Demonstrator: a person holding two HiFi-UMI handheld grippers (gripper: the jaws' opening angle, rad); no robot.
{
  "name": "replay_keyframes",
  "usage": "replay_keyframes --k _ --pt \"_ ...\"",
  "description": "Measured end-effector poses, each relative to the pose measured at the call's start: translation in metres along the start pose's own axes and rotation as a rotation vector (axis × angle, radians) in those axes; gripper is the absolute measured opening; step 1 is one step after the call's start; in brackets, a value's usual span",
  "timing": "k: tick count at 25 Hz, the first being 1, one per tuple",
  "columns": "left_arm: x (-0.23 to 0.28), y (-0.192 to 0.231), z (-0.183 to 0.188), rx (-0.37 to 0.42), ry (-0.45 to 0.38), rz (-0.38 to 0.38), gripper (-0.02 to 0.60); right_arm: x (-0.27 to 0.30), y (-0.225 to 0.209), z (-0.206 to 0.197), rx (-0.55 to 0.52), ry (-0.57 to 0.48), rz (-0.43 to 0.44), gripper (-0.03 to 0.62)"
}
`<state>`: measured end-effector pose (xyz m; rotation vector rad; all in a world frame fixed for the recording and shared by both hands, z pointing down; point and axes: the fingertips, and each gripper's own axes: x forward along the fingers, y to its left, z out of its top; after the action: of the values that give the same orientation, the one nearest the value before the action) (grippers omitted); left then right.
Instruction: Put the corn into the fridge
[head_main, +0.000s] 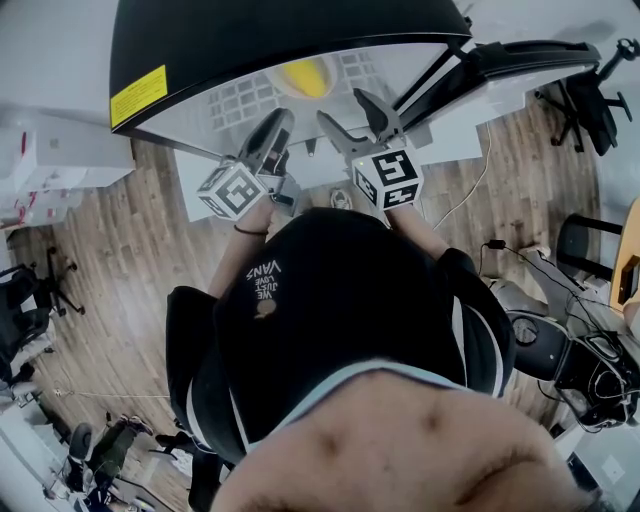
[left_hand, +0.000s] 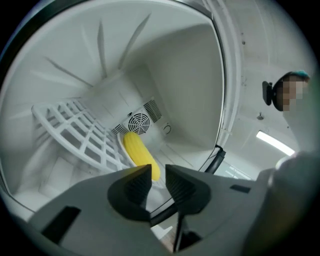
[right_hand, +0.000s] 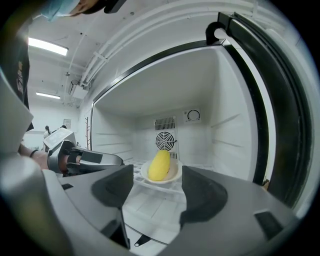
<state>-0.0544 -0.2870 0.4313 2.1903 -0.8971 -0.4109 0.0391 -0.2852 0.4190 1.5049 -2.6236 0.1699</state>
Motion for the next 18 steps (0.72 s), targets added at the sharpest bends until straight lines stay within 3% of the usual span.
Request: replay_keyframes --k 10,18 --pt "-0.008 0.004 -0.001 0.204 0.023 0.049 0.088 -0.004 0.005 -0.004 0.002 0.003 -0.006 0.252" --pt "-0.012 0.006 -0.006 0.266 0.055 0.058 0.081 -0.006 0.01 -0.007 0.008 0.0 -0.004 0.172"
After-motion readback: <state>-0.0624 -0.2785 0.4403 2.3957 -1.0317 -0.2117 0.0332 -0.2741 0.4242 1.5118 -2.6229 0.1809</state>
